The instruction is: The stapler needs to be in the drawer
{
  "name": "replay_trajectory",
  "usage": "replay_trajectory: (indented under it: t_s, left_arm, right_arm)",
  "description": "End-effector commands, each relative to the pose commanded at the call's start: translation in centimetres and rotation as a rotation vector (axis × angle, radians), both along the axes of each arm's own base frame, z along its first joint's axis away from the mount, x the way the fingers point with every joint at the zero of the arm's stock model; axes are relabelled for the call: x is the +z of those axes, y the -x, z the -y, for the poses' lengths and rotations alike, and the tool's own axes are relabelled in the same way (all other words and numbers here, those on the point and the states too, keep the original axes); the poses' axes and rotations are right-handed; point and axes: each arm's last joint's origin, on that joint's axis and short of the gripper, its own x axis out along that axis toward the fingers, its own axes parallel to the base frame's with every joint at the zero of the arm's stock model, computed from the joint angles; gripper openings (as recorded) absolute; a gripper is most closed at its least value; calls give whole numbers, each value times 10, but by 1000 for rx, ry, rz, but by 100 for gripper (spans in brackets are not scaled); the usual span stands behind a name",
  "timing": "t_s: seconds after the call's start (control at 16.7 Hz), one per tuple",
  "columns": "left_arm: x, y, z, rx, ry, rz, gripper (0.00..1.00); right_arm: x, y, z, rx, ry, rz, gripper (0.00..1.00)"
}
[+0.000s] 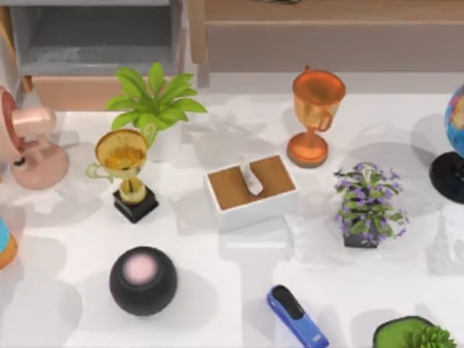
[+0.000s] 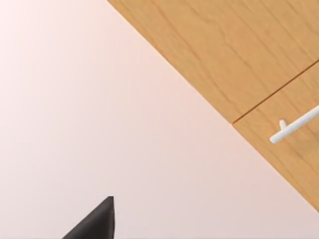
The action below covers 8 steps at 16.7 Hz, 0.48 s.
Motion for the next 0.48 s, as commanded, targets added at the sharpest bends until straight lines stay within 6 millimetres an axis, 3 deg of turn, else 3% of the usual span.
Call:
replay_trajectory:
  t_s: [0.24,0.48]
  left_arm:
    - [38,-50,64,-111,420,-69,100]
    - [50,-87,165,-151,889,-279,100]
  right_arm:
    - [0,0,0,0,0,0,100]
    - [0,0,0,0,0,0,100]
